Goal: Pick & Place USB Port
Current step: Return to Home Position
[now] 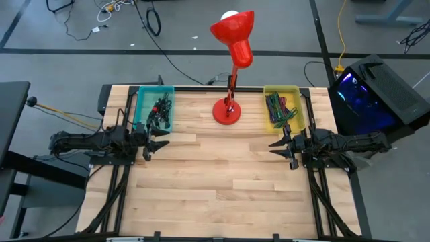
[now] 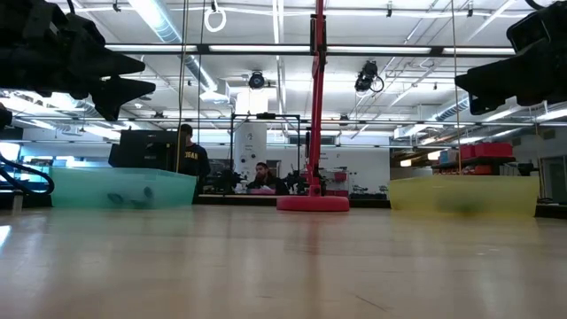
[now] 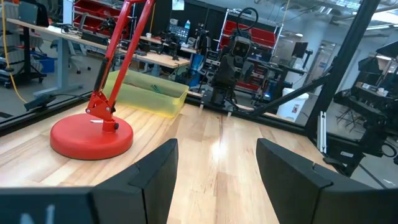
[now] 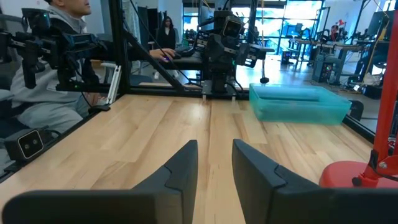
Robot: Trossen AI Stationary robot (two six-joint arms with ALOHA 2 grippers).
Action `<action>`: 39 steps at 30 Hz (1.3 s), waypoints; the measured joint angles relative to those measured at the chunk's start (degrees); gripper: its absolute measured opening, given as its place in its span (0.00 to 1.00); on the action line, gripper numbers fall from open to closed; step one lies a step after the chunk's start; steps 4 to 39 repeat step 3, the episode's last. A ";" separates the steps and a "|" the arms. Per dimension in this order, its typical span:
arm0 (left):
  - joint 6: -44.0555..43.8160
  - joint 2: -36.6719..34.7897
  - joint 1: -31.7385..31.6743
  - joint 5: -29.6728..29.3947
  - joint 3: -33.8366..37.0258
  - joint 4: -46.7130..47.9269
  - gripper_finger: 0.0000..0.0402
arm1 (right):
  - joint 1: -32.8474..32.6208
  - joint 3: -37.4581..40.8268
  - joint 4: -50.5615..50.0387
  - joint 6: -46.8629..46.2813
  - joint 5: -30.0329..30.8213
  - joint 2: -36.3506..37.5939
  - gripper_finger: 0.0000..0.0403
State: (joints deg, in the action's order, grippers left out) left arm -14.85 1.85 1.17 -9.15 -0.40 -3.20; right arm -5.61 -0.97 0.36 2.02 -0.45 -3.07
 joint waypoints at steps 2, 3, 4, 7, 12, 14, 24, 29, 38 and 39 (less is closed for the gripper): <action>0.00 0.00 0.00 0.00 0.00 0.00 0.55 | 0.00 0.00 0.01 0.00 0.00 0.00 0.25; 0.00 0.00 0.00 0.00 0.00 0.00 0.55 | 0.00 0.00 0.00 0.00 0.00 0.00 0.25; 0.00 0.00 0.00 0.00 0.00 0.00 0.55 | 0.00 0.00 0.00 0.00 0.00 0.00 0.25; 0.00 0.00 0.00 0.00 0.00 0.00 0.55 | 0.00 0.00 0.00 0.00 0.00 0.00 0.25; 0.00 0.00 0.00 0.00 0.00 0.00 0.55 | 0.00 0.00 0.00 0.00 0.00 0.00 0.25; 0.00 0.00 0.00 0.00 0.00 0.00 0.55 | 0.00 0.00 0.00 0.00 0.00 0.00 0.25; 0.00 0.00 0.00 0.00 0.00 0.00 0.55 | 0.00 0.00 0.00 0.00 0.00 0.00 0.25; 0.00 0.00 0.00 0.00 0.00 0.00 0.55 | 0.00 0.00 0.00 0.00 0.00 0.00 0.25; 0.00 0.00 0.00 0.00 0.00 0.00 0.55 | 0.00 0.00 0.00 0.00 0.00 0.00 0.25; 0.00 0.00 0.00 0.00 0.00 0.00 0.55 | 0.00 0.00 0.00 0.00 0.00 0.00 0.25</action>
